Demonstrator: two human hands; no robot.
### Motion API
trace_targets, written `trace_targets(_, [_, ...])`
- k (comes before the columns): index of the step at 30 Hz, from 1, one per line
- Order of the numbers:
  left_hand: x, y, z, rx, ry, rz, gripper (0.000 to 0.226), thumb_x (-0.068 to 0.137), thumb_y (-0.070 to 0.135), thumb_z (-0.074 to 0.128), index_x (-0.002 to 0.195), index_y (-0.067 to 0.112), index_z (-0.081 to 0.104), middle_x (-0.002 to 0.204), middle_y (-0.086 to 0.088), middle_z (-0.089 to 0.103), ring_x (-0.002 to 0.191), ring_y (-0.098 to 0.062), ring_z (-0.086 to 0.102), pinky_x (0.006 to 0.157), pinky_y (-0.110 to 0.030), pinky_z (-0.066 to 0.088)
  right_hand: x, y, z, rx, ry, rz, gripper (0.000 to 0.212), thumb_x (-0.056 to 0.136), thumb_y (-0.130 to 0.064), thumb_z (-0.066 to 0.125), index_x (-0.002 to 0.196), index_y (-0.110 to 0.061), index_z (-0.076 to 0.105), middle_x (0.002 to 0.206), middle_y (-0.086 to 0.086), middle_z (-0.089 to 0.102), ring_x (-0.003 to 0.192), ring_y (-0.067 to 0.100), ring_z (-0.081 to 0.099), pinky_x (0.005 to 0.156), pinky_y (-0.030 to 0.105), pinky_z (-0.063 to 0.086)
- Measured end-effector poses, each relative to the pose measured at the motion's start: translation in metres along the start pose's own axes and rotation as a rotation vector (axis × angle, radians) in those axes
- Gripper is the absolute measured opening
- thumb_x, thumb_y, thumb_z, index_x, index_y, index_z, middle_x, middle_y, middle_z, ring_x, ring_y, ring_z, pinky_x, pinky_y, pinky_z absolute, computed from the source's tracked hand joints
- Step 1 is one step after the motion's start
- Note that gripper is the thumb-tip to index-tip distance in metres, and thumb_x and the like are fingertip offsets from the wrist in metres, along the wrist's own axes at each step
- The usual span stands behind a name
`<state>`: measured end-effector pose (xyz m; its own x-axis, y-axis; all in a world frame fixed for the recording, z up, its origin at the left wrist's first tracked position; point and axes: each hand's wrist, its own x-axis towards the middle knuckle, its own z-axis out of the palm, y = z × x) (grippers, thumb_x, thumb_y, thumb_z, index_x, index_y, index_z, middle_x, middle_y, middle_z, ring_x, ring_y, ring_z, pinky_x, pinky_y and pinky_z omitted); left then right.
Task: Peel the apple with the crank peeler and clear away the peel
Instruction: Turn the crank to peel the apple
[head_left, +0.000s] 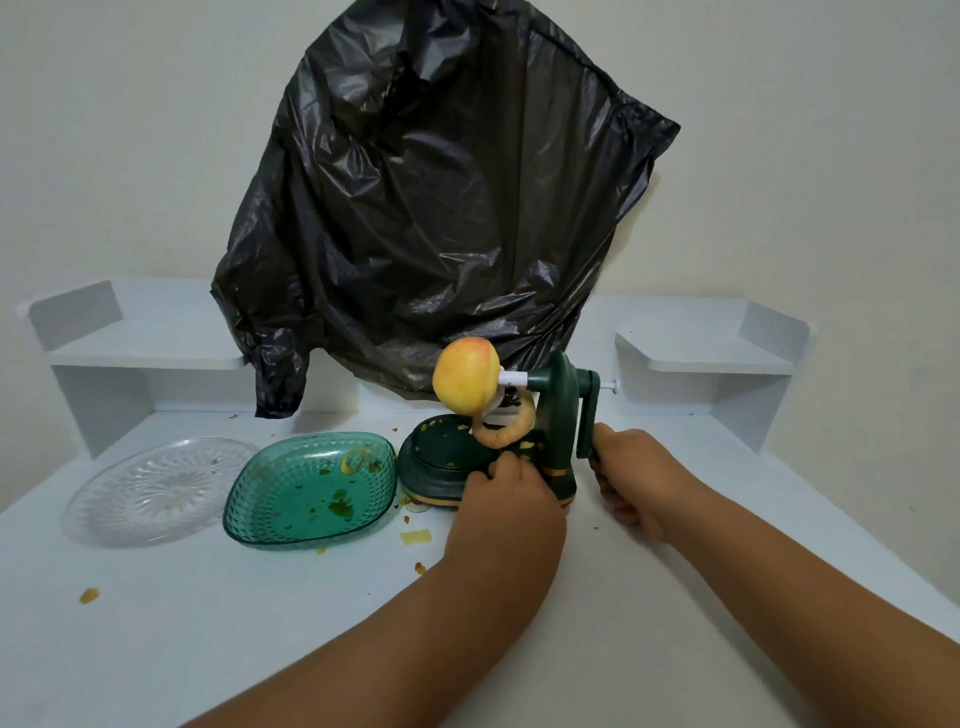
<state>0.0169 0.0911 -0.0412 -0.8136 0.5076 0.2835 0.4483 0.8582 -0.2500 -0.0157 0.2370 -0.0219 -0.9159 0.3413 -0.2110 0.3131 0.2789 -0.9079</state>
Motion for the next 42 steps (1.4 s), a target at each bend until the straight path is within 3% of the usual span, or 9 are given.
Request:
trace_targets(6, [0.000,0.000,-0.001,-0.002,-0.012,-0.006,0.038,0.099,0.016,0.033,0.131,-0.003,0.042,0.127,-0.020,0.048,0.117,-0.033,0.040,0.091,-0.042,0.037,-0.027,-0.003,-0.007,-0.006,0.064,-0.124,0.031,0.086,-0.025,0.039,0.056,-0.015,0.039,0.045,0.001,0.033,0.041,0.018,0.026,0.046,0.028,0.023])
trace_targets(12, [0.000,0.000,-0.002,-0.007,-0.019,-0.010,0.038,0.098,0.015,0.034,0.130,-0.004,0.043,0.127,-0.019,0.049,0.117,-0.032,0.041,0.092,-0.042,0.037,-0.030,-0.049,-0.023,-0.020,0.180,-0.426,0.033,0.090,-0.018,0.036,0.057,-0.018,0.036,0.054,0.009,0.035,0.060,0.026,0.037,0.058,0.042,0.031])
trace_targets(15, [-0.001,-0.001,-0.001,-0.017,-0.004,-0.007,0.038,0.098,0.014,0.032,0.130,-0.004,0.042,0.126,-0.019,0.049,0.115,-0.032,0.042,0.091,-0.042,0.037,-0.015,-0.076,-0.026,0.133,0.260,-0.363,0.030,0.082,-0.026,0.038,0.054,-0.015,0.040,0.043,0.002,0.037,0.046,0.021,0.031,0.049,0.034,0.026])
trace_targets(18, [-0.001,-0.002,0.000,-0.014,0.002,0.001,0.038,0.097,0.012,0.034,0.130,-0.005,0.041,0.126,-0.020,0.049,0.114,-0.033,0.041,0.089,-0.043,0.037,0.004,-0.095,-0.024,0.145,0.237,-0.343,0.031,0.086,-0.028,0.037,0.059,-0.014,0.039,0.049,0.003,0.035,0.045,0.020,0.029,0.047,0.028,0.025])
trace_targets(25, [0.000,-0.002,0.003,-0.020,0.017,0.008,0.038,0.097,0.013,0.035,0.131,-0.004,0.041,0.125,-0.021,0.049,0.113,-0.033,0.042,0.088,-0.042,0.037,0.044,-0.086,-0.010,0.175,0.151,-0.182,0.025,0.091,-0.030,0.037,0.074,-0.014,0.048,0.068,0.007,0.046,0.064,0.023,0.045,0.062,0.035,0.040])
trace_targets(30, [0.001,-0.003,0.002,-0.024,0.024,0.012,0.039,0.098,0.014,0.034,0.131,-0.005,0.040,0.125,-0.021,0.048,0.114,-0.034,0.040,0.089,-0.043,0.037,0.056,-0.062,-0.004,0.180,0.088,-0.107,0.027,0.091,-0.026,0.038,0.066,-0.016,0.041,0.054,0.005,0.039,0.042,0.015,0.034,0.040,0.019,0.028])
trace_targets(36, [-0.001,-0.001,0.001,-0.015,0.035,0.022,0.037,0.097,0.011,0.031,0.128,-0.004,0.043,0.124,-0.020,0.048,0.114,-0.033,0.039,0.087,-0.043,0.036,0.049,-0.023,0.004,0.021,0.075,-0.068,0.027,0.089,-0.012,0.040,0.062,-0.013,0.042,0.054,0.006,0.036,0.046,0.017,0.028,0.046,0.026,0.024])
trace_targets(39, [-0.002,-0.001,0.001,-0.015,0.041,0.021,0.036,0.096,0.009,0.028,0.127,-0.004,0.043,0.123,-0.021,0.048,0.114,-0.034,0.039,0.086,-0.043,0.035,0.039,-0.009,0.003,-0.026,0.086,-0.050,0.033,0.089,-0.027,0.041,0.059,-0.015,0.041,0.051,0.006,0.036,0.044,0.019,0.029,0.044,0.026,0.024])
trace_targets(42, [-0.003,-0.001,0.001,-0.009,0.051,0.017,0.036,0.096,0.007,0.027,0.126,-0.004,0.043,0.123,-0.020,0.049,0.115,-0.034,0.040,0.087,-0.042,0.036,0.022,0.001,-0.003,-0.222,0.071,-0.194,0.034,0.095,-0.033,0.036,0.065,-0.018,0.043,0.060,0.003,0.040,0.048,0.017,0.036,0.044,0.026,0.031])
